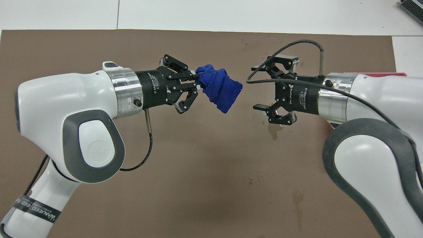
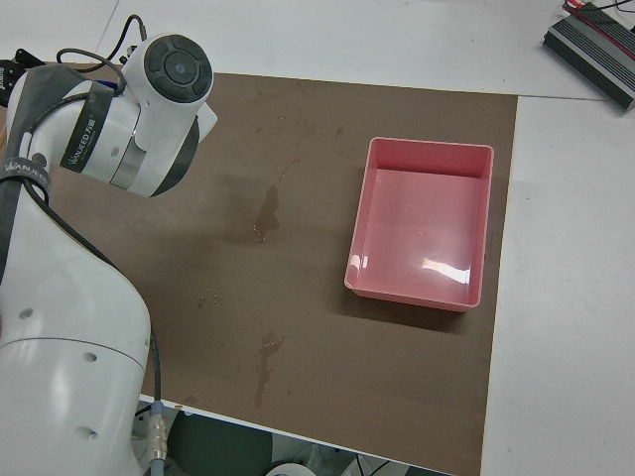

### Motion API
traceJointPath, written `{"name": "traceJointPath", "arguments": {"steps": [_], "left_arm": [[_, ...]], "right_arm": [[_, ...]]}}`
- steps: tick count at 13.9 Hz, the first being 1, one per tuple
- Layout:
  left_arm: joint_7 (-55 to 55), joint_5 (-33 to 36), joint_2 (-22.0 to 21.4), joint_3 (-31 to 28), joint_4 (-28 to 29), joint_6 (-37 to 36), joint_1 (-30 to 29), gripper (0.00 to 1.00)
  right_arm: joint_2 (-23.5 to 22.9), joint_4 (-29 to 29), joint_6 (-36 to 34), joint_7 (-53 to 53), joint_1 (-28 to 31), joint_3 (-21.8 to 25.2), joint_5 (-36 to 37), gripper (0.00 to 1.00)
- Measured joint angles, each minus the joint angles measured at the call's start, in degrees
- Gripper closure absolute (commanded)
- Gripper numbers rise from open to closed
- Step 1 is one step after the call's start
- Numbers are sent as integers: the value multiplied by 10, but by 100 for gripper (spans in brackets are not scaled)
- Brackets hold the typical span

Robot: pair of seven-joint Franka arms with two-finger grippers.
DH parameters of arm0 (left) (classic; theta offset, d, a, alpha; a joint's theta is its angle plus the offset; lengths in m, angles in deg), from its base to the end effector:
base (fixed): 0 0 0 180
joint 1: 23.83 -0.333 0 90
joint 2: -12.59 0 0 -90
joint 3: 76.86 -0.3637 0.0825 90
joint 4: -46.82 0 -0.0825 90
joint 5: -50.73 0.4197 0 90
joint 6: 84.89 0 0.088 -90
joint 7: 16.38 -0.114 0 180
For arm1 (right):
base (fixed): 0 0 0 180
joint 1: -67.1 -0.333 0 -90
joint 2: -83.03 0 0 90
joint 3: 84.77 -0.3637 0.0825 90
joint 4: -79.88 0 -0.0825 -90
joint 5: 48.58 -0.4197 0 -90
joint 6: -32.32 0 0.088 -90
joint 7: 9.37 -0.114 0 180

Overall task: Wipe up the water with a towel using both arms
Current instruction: 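Lift the towel toward the right gripper while the right gripper approaches, then grasp the towel with the right gripper and release the left gripper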

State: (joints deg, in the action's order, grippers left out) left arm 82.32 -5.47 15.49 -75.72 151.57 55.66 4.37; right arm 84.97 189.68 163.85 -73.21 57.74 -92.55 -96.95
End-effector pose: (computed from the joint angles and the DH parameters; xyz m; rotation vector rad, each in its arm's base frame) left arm 0.5755 -0.3275 0.5974 1.3822 1.7708 -0.6125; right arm 0.5901 0.2043 0.5883 -1.8805 1.3725 0.2215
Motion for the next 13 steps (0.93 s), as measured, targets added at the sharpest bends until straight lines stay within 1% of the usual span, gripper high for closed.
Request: {"name": "traceJointPath", "arguments": {"steps": [2,4,6,10,12,13], "left_arm": [[11,0,-1,0,0,32,22,100],[21,0,-1,0,2,50,52,100],[29,-1,-5,1,15,71,78,100],[40,-3,-16,-1,28,83,90,100],[43,-3,-27,-2,29,82,90,100],[43,-3,-31,-2,29,82,90,100]], "right_arm": [[-1,10,3,-10,-18,0,-1,0],[-2,16,34,-15,-35,0,-1,0],[-5,19,53,-16,-38,0,-1,0],[-7,19,57,-16,-38,0,-1,0],[-7,19,57,-14,-38,0,-1,30],[-7,19,57,-13,-38,0,-1,50]]}}
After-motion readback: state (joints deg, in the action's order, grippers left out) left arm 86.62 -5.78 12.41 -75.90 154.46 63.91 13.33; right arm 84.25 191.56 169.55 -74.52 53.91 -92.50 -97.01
